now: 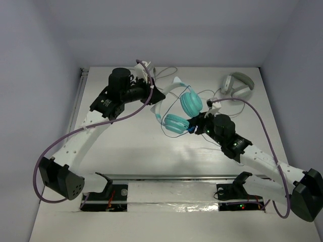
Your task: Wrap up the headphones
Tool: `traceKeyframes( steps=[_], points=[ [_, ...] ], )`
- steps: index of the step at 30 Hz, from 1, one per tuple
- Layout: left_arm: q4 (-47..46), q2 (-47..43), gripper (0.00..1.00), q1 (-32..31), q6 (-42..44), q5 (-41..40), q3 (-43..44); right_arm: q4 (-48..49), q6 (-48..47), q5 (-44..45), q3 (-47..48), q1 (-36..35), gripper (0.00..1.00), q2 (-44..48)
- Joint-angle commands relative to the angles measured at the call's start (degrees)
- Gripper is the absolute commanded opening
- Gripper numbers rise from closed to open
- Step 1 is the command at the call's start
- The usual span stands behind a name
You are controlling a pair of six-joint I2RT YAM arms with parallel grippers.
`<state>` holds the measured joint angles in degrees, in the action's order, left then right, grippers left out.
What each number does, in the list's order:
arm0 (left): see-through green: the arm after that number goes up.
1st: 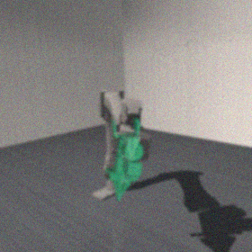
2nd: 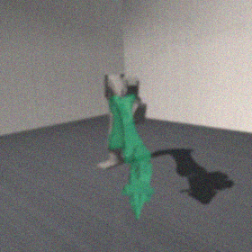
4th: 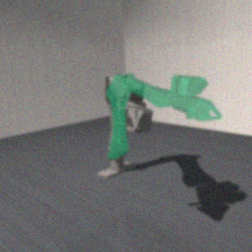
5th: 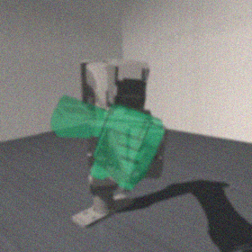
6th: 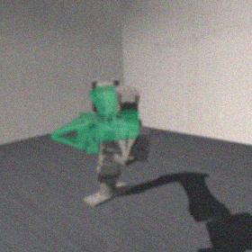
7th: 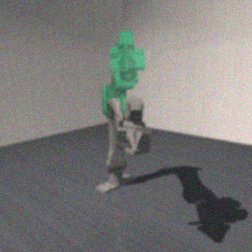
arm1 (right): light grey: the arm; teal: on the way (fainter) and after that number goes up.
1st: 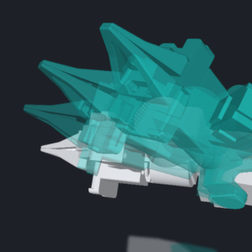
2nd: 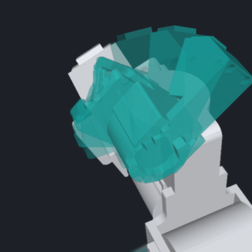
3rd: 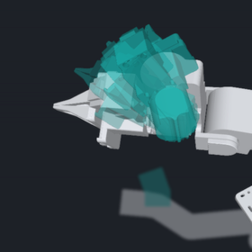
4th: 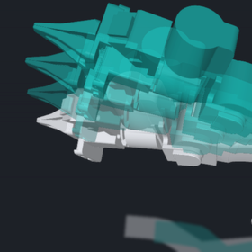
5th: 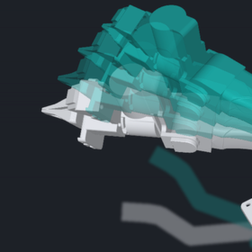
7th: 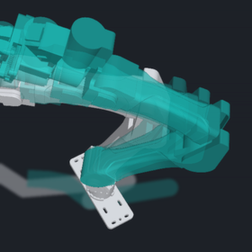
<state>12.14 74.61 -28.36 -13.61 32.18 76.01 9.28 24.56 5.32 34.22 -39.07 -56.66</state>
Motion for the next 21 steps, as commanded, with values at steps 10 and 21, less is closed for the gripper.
traceKeyframes(
  steps=[10, 21],
  points=[
    [1.56, -1.48, 0.00, 2.16, -3.71, -6.17, 11.17, 12.07, 4.45, -3.38, -5.39, 0.31, 0.59, -4.59],
    [0.17, 1.06, 0.00, 3.66, -7.40, -12.58, 15.84, 17.52, 10.51, -12.42, -11.45, 0.31, 0.59, -6.17]
  ],
)
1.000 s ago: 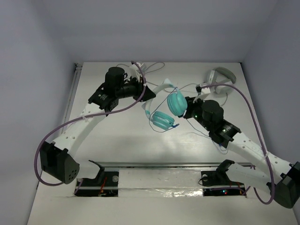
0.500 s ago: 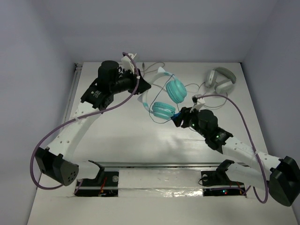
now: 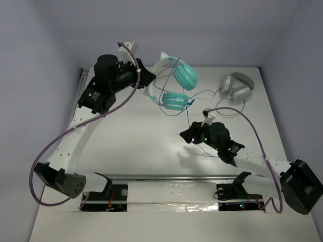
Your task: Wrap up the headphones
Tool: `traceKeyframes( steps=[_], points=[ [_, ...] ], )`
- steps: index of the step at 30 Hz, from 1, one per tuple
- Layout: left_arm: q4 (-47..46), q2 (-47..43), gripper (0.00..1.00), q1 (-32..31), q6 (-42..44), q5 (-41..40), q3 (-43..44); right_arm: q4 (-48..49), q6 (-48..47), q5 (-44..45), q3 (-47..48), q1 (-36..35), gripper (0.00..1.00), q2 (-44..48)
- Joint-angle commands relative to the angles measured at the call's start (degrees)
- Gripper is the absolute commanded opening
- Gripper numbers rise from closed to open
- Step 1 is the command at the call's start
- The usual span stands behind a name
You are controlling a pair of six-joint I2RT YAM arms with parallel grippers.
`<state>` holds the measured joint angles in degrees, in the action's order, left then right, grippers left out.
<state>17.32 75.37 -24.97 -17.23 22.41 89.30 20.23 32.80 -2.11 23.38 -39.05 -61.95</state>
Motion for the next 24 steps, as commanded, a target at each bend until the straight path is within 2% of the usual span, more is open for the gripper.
traceKeyframes(
  steps=[1, 4, 10, 13, 19, 20, 24],
  points=[
    [-6.06, 0.30, 0.00, 0.27, -4.38, -3.25, 1.33, 7.88, 2.88, -7.71, -1.74, 0.29, 0.59, -1.50],
    [-9.49, 0.56, 0.00, 0.27, -7.02, -3.60, -1.22, 9.39, 4.21, -8.97, -2.54, -1.11, 0.58, -3.52],
    [-12.66, 0.65, 0.00, 1.50, -10.01, -4.66, -2.02, 7.98, 7.01, -7.82, -5.71, -1.12, 0.58, -1.86],
    [-14.85, 0.74, 0.00, 1.50, -11.85, -7.29, -2.72, 7.46, 8.42, -6.69, -6.85, -3.75, 0.56, -1.94],
    [-22.06, 0.83, 0.00, 1.50, -15.37, -13.36, -8.68, 4.04, 8.69, -6.85, -4.23, -9.73, 0.25, -1.50],
    [-23.02, 0.74, 0.00, 1.50, -16.59, -14.58, -9.83, 1.77, 7.56, -6.68, -3.52, -10.25, 0.18, -1.68],
    [-27.59, 0.39, 0.00, 1.50, -18.53, -19.33, -14.49, -1.24, 7.19, -7.03, -0.71, -12.71, 0.04, -1.68]
  ],
)
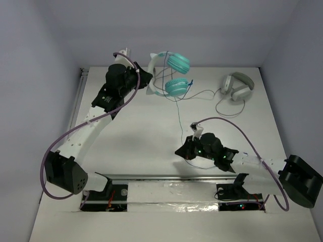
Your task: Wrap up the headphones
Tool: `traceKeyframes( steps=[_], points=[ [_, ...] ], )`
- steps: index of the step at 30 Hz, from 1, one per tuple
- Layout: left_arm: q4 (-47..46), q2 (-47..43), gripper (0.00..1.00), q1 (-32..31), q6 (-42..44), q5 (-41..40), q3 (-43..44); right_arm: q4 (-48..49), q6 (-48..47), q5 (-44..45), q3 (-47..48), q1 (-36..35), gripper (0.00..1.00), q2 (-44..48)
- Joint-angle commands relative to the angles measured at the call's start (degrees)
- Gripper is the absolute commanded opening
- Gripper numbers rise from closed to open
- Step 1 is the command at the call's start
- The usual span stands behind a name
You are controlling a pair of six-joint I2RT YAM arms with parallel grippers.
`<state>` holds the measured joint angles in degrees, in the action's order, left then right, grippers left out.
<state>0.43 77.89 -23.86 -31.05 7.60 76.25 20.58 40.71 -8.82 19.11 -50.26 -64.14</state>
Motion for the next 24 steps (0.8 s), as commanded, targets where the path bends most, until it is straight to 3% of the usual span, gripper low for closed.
traceKeyframes(
  steps=[1, 11, 24],
  points=[
    [-11.58, -2.21, 0.00, 0.39, -5.16, -5.39, -3.63, -2.73, -0.81, 0.11, 4.34, -2.64, 0.01, 0.42],
    [-13.43, -1.25, 0.00, -1.02, -2.97, -23.49, -12.87, -29.51, -7.56, 2.14, 20.16, -9.23, 0.00, 1.21],
    [-12.65, 2.97, 0.00, -7.60, 2.92, -30.53, -19.82, -50.72, -15.74, 8.02, 37.22, -11.09, 0.00, 0.42]
  ],
)
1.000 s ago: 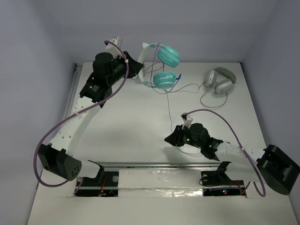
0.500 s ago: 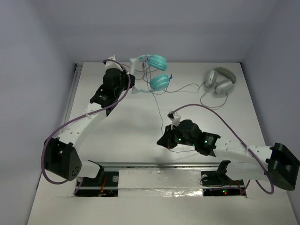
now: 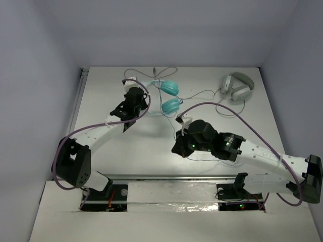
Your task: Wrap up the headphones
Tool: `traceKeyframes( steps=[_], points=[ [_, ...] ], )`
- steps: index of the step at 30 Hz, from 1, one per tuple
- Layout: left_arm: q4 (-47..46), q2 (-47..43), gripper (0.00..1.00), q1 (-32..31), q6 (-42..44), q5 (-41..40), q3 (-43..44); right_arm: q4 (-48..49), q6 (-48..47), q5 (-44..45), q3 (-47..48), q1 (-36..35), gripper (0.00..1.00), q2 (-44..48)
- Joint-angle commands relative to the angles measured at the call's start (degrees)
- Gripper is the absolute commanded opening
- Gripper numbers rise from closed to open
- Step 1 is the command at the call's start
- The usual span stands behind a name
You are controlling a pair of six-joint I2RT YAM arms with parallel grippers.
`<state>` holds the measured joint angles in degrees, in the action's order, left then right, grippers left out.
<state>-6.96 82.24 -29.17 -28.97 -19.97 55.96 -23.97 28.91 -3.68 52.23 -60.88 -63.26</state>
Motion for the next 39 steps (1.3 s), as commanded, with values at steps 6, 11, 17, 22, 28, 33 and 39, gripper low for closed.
traceKeyframes(
  steps=[6, 11, 17, 22, 28, 33, 39],
  points=[
    [-1.75, -1.38, 0.00, -9.49, 0.76, -3.32, -1.38, -10.14, -7.63, 10.27, 9.72, -0.47, 0.00, -2.91],
    [1.68, 0.55, 0.00, -13.81, 2.34, -3.85, -0.86, -12.14, -10.09, 10.62, 14.04, -0.47, 0.00, -5.81],
    [4.67, 1.26, 0.00, -15.03, 3.66, 2.54, -2.53, -13.65, -14.05, 13.70, 17.11, -0.47, 0.00, -6.52],
    [3.10, -1.02, 0.00, -15.04, 6.20, 10.02, -6.21, -14.62, -16.60, 14.22, 18.09, -0.47, 0.00, -8.54],
    [3.88, -3.74, 0.00, -15.04, 8.49, 19.70, -7.98, -14.35, -16.95, 20.11, 18.09, 2.16, 0.00, -7.58],
    [7.13, -6.20, 0.00, -15.04, 10.34, 25.15, -6.66, -13.21, -16.17, 25.64, 16.94, 3.23, 0.00, -6.26],
    [14.67, -7.88, 0.00, -15.04, 13.58, 26.48, -3.76, -10.58, -14.24, 36.71, 14.92, 4.37, 0.00, -5.65]
  ],
)
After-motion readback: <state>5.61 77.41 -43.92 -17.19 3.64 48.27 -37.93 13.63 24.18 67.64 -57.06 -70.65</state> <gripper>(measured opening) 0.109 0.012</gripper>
